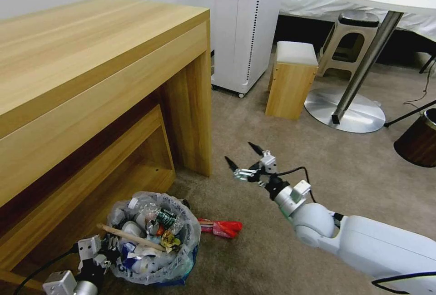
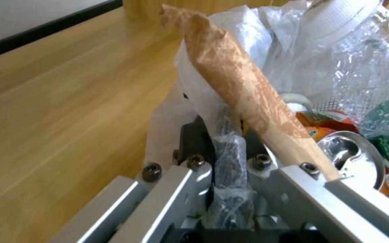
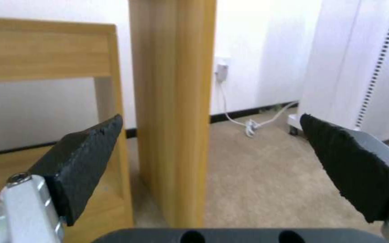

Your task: Pick up the trash bin and place the garbage on the floor into it.

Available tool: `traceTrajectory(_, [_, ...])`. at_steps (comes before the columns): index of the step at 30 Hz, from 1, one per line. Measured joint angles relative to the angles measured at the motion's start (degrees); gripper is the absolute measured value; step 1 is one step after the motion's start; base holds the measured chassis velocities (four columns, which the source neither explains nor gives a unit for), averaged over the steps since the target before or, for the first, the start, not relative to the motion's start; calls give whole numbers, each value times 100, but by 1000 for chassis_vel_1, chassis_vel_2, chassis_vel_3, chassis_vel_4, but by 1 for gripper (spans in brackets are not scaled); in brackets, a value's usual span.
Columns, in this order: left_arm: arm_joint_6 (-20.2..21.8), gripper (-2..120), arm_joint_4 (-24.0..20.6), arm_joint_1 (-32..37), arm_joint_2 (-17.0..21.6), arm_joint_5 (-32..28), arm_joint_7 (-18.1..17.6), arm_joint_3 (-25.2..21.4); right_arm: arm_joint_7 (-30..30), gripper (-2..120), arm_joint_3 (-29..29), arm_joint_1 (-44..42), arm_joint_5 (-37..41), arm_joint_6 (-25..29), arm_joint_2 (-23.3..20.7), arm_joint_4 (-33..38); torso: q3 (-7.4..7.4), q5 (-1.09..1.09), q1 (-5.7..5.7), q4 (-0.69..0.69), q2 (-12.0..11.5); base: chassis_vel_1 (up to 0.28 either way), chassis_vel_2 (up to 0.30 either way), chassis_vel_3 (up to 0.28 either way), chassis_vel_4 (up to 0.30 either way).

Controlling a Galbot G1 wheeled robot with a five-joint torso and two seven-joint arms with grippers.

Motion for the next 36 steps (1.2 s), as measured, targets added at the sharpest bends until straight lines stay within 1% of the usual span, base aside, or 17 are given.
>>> traceTrajectory(8, [47,3,-45,179,93,-55,-51,-133,5,100,54,-100,-107,-12,-34,-237,0,0,0,1,0,0,0,0,0])
traceTrajectory(21, [79,3,-89,332,94,-94,-112,-254,-13,100,8,-218,-418,-16,42,-733,0,-2,0,1,0,0,0,0,0])
traceTrajectory(24, [83,3,-122,317,87,-109,-116,-245,-40,100,-167,-218,-447,-35,110,-919,0,1,0,1,0,0,0,0,0])
traceTrajectory(26, [108,3,-130,260,95,-120,-131,-200,-126,99,-440,-246,-325,-105,100,-980,0,0,0,1,0,0,0,0,0])
traceTrajectory(27, [123,3,-120,219,115,-129,-136,-165,-287,99,-704,-233,-315,-58,53,-1059,0,0,0,1,0,0,0,0,0])
traceTrajectory(28, [123,3,-120,219,115,-129,-136,-165,-287,99,-704,-233,-315,-58,53,-1059,0,0,0,1,0,0,0,0,0])
traceTrajectory(29, [124,3,-107,197,120,-130,-141,-149,-413,99,-880,-206,-339,26,34,-1153,0,-1,0,-1,0,0,0,0,0])
traceTrajectory(31, [120,3,-89,178,99,-132,-140,-118,-850,99,-1379,-115,-468,323,27,-1476,0,0,0,0,0,0,0,0,0])
traceTrajectory(32, [120,3,-89,178,99,-132,-140,-118,-850,99,-1379,-115,-468,323,27,-1476,0,0,0,0,0,0,0,0,0])
traceTrajectory(34, [74,3,-100,167,29,-131,-133,-106,-1165,98,-1724,-39,-662,537,178,-1981,0,0,0,0,0,0,0,0,0])
traceTrajectory(35, [60,3,-103,158,10,-130,-131,-102,-1199,94,-1781,-32,-716,561,246,-2133,0,0,0,1,0,0,0,0,0])
traceTrajectory(36, [47,3,-106,154,-7,-128,-128,-98,-1202,92,-1816,-31,-751,563,314,-2252,0,0,0,0,0,0,0,0,0])
